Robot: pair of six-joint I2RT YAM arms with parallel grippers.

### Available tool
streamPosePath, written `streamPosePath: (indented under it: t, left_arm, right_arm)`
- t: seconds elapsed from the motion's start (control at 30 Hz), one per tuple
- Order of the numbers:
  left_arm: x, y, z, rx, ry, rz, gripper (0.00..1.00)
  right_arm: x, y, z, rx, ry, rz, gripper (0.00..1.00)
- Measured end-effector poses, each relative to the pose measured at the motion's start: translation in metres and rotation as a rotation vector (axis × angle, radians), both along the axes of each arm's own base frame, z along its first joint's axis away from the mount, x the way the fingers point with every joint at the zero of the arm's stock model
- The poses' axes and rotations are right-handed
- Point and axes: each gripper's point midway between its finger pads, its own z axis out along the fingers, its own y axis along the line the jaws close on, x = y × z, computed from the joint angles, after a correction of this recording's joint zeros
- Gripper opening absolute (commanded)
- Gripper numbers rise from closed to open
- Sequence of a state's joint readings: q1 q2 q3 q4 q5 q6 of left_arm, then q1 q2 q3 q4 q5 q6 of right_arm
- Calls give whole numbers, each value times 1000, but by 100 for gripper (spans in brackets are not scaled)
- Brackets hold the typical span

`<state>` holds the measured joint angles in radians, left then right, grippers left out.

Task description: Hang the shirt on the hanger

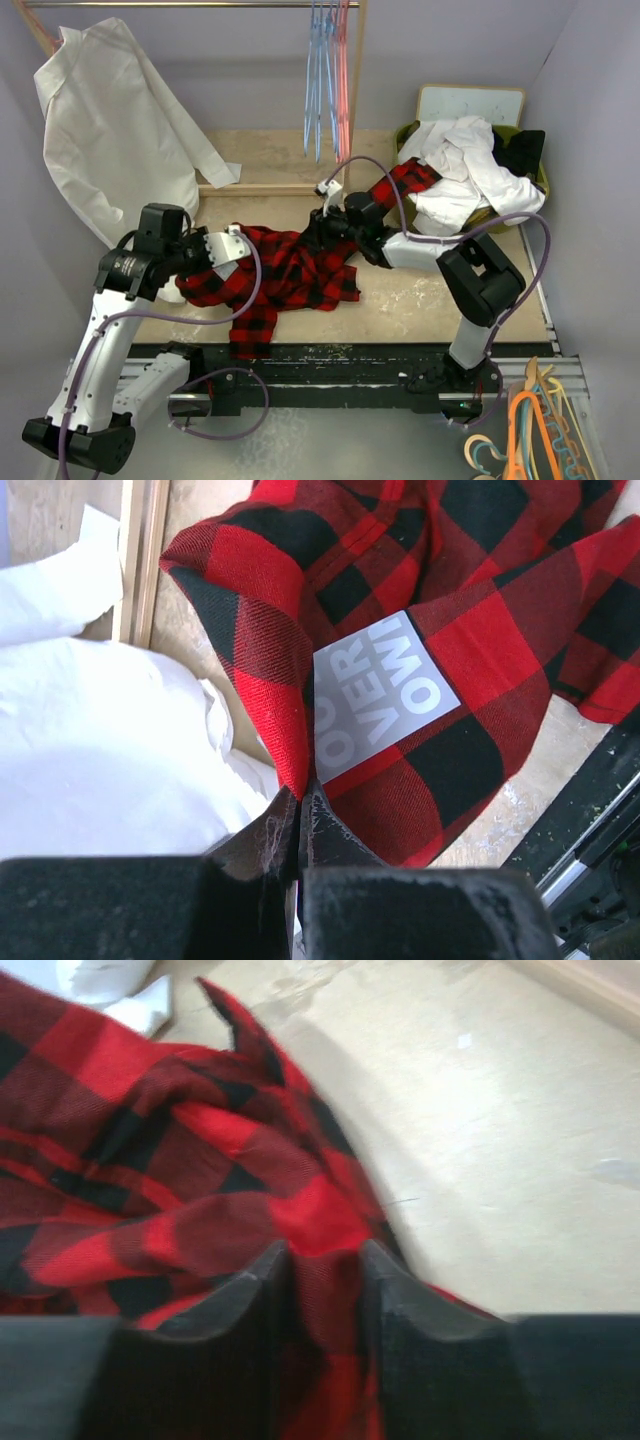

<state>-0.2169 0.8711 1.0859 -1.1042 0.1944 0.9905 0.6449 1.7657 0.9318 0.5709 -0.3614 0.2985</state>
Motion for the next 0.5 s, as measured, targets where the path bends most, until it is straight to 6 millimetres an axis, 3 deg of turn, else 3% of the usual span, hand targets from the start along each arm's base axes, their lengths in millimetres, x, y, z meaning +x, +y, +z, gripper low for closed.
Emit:
streamPosePath:
  t: [0.03,0.17,0.27,0.37,0.4,0.43,0.5]
  left_arm:
    - [0,2,0,3,-2,17,0]
    - [8,11,3,3,-23,114,0]
    - [18,18,10,-16,-66,194,0]
    - [27,23,20,-38,-121,252,0]
    - [29,23,23,-52,-134,265,0]
    - [29,22,26,-62,-140,265,0]
    - [27,16,33,-93,-144,243,0]
  right_arm:
    - [-6,8,-3,-12,0,28,0]
    - [-44,17,-17,-45,42,111,0]
    - [-89,-3,-33,-90,99,136,0]
    - [-127,-18,-35,-104,136,148,0]
    - [-138,-19,-33,-97,146,157,5]
    - [-150,-18,-32,-93,158,170,21]
    - [-163,-13,-31,-92,173,183,63]
